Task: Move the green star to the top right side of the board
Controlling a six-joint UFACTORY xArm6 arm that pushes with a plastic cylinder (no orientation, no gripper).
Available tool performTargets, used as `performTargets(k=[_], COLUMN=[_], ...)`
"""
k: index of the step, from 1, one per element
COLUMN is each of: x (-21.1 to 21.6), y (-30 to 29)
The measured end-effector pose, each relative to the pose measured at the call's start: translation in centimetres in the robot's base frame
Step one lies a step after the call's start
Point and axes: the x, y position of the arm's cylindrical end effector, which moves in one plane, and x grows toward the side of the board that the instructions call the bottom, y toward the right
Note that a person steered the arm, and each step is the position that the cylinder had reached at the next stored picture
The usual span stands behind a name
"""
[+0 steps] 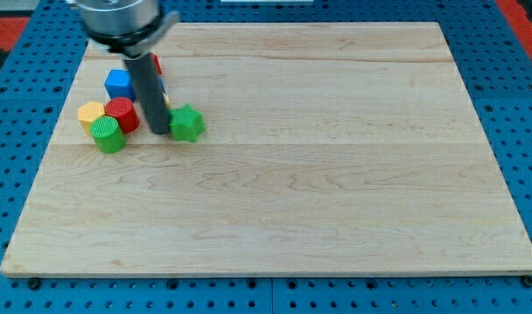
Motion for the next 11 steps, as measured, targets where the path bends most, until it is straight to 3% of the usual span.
performTargets(k=[5,11], x=[-3.3,-8.9], y=[22.2,29.6])
